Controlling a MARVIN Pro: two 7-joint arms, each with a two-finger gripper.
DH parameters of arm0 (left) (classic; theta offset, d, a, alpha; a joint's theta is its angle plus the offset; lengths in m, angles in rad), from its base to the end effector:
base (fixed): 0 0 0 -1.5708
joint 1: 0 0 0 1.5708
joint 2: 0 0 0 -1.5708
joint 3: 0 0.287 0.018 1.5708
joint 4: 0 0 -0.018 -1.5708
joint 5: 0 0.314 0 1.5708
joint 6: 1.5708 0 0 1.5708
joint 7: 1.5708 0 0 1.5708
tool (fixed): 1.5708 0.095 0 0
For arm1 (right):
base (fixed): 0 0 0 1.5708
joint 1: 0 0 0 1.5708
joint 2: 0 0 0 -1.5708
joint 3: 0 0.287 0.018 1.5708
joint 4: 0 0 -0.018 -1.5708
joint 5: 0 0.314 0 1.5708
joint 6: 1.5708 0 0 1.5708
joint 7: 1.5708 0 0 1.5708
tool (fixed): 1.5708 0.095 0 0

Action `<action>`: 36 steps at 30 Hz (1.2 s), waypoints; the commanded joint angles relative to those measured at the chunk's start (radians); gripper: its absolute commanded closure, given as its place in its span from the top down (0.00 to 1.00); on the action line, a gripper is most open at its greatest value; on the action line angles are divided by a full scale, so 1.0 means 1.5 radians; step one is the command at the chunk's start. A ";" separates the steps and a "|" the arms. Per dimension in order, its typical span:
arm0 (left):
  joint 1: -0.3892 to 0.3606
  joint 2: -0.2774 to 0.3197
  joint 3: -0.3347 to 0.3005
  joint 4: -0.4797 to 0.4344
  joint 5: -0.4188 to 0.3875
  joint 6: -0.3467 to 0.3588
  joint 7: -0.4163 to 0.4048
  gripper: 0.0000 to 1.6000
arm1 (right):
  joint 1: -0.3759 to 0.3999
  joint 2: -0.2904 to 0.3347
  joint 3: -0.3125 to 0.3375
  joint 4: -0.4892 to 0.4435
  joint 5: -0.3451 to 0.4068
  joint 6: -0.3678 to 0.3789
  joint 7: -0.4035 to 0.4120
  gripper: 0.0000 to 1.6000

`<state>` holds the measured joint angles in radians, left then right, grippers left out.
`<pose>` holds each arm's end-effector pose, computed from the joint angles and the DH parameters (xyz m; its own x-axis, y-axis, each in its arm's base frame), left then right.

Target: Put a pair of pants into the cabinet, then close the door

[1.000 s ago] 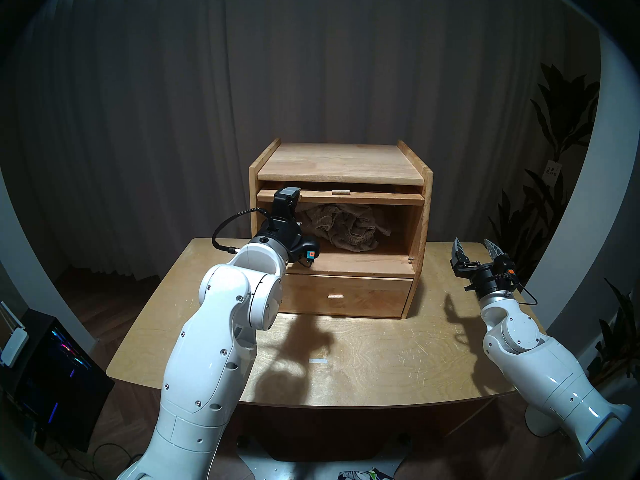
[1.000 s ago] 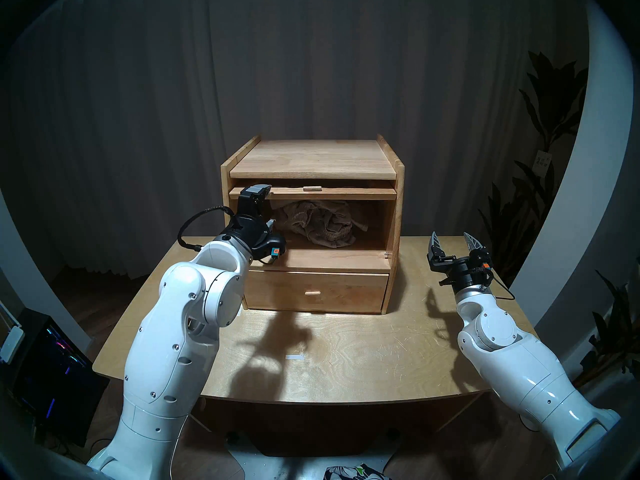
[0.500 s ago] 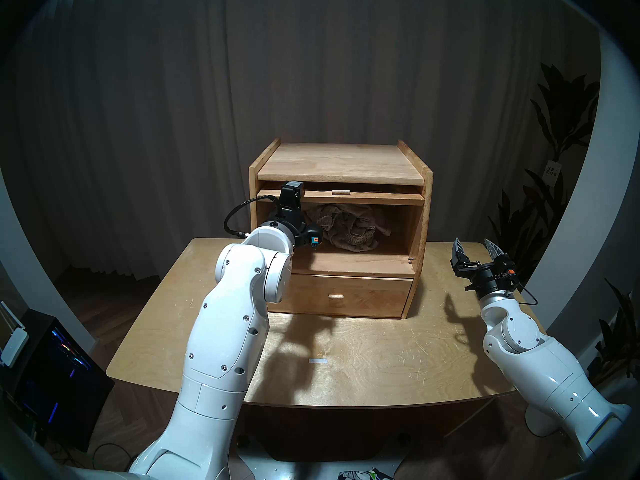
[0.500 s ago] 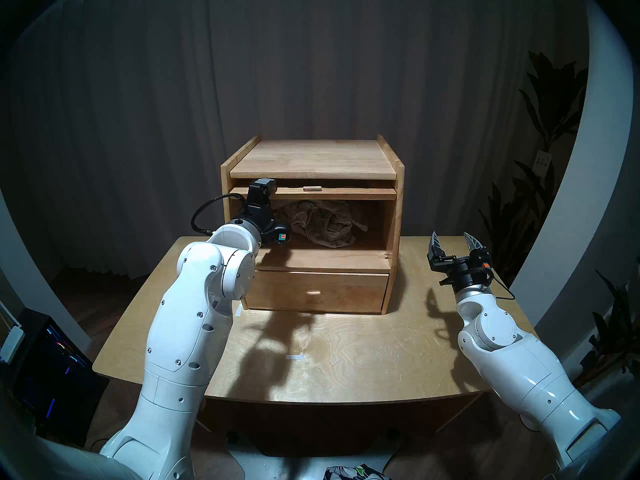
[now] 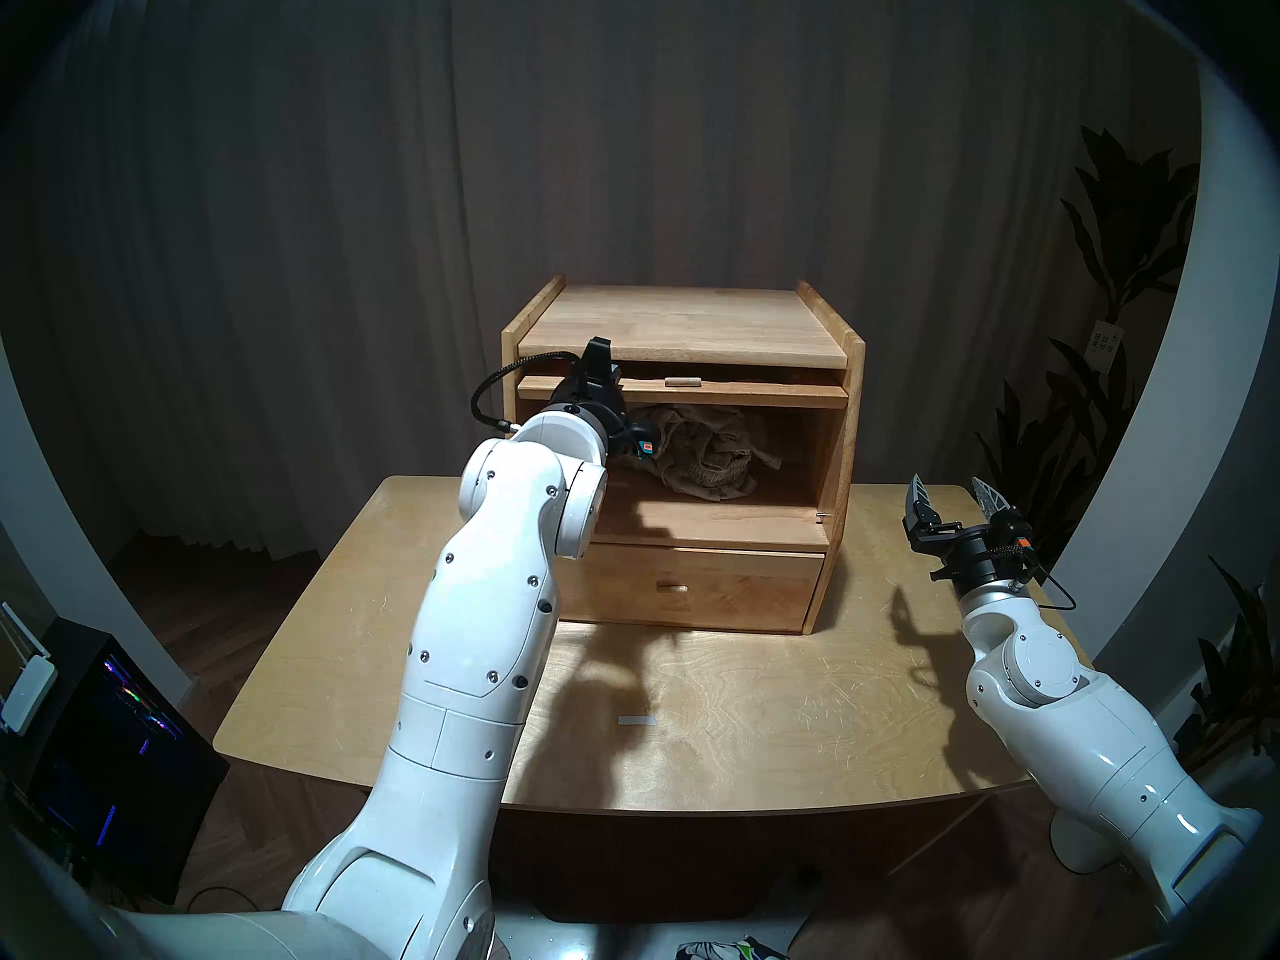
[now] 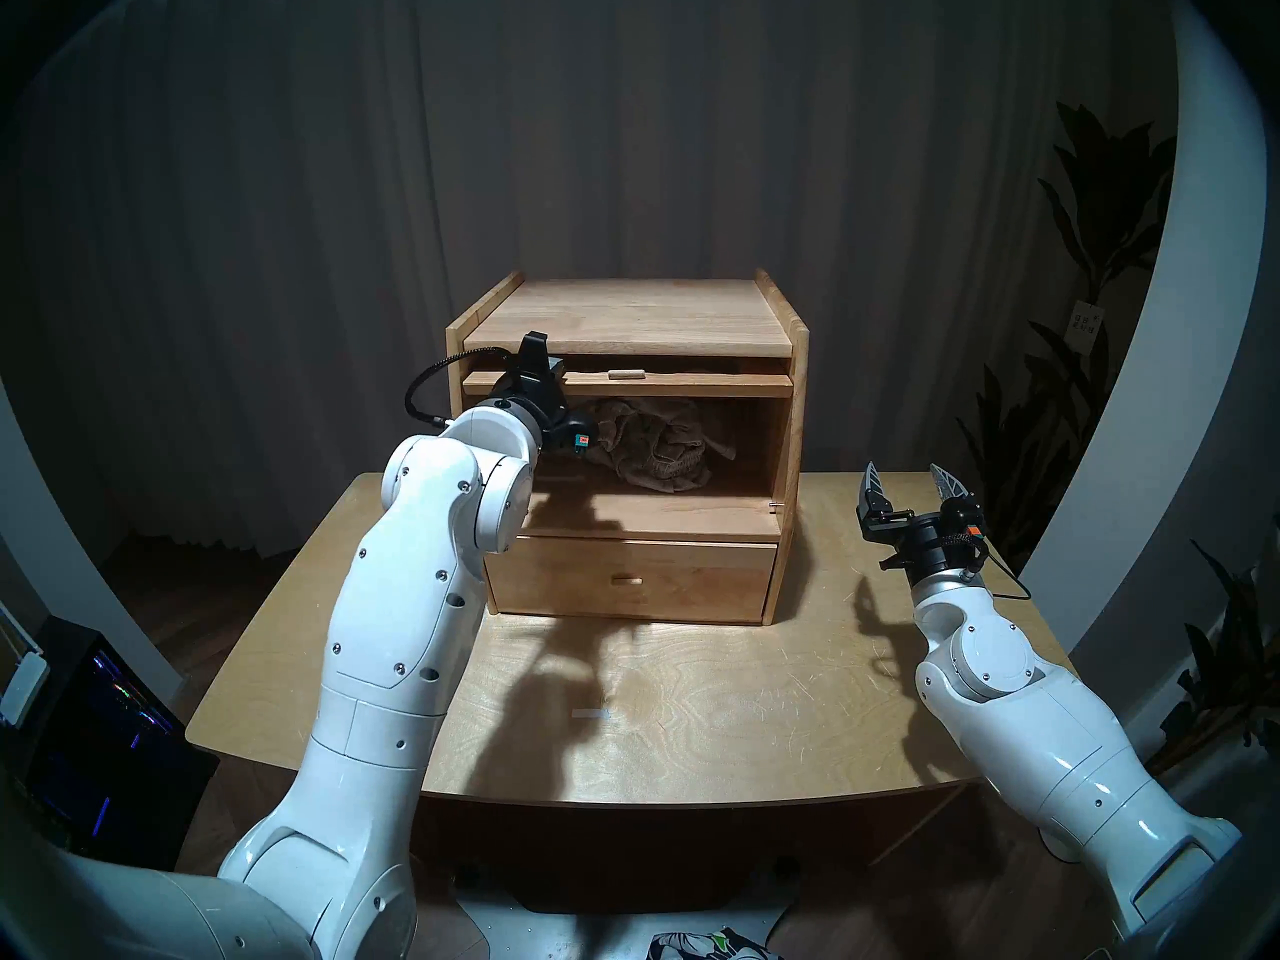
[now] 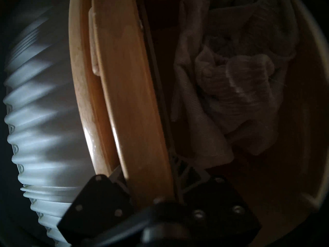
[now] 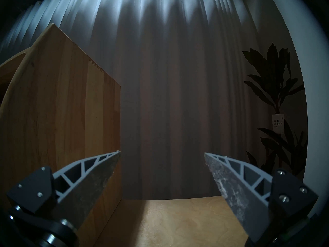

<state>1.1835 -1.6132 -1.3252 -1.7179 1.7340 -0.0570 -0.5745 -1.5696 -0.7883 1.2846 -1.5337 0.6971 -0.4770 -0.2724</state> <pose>0.4869 -0.1103 -0.1187 -0.2025 -0.9539 -0.2214 0.0055 0.2250 -0.9744 0.4096 -0.1632 -0.2657 -0.2560 0.0171 0.9665 -0.0684 -0.9977 -0.0005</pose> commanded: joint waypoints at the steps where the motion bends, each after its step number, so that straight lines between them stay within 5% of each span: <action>1: -0.008 -0.002 0.011 -0.031 -0.033 -0.042 -0.012 0.00 | 0.004 0.000 0.006 -0.012 -0.005 -0.010 -0.004 1.00; 16: 0.122 0.006 0.020 -0.150 -0.049 -0.018 0.058 0.00 | 0.005 0.000 0.003 -0.012 -0.008 -0.008 -0.010 1.00; 20: 0.154 0.012 0.007 -0.191 0.036 0.059 0.094 0.00 | 0.005 0.001 0.003 -0.012 -0.009 -0.009 -0.011 1.00; 25: 0.135 -0.010 -0.002 -0.150 0.093 0.092 0.120 0.00 | 0.005 0.000 0.003 -0.012 -0.009 -0.009 -0.011 1.00; 36: 0.204 0.015 0.095 -0.169 0.161 0.191 0.155 0.00 | 0.005 0.000 0.004 -0.012 -0.009 -0.010 -0.010 1.00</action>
<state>1.4555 -1.6119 -1.2373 -1.9318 1.9010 0.1230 -0.3903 -1.5696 -0.7882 1.2825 -1.5354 0.6802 -0.4798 -0.2906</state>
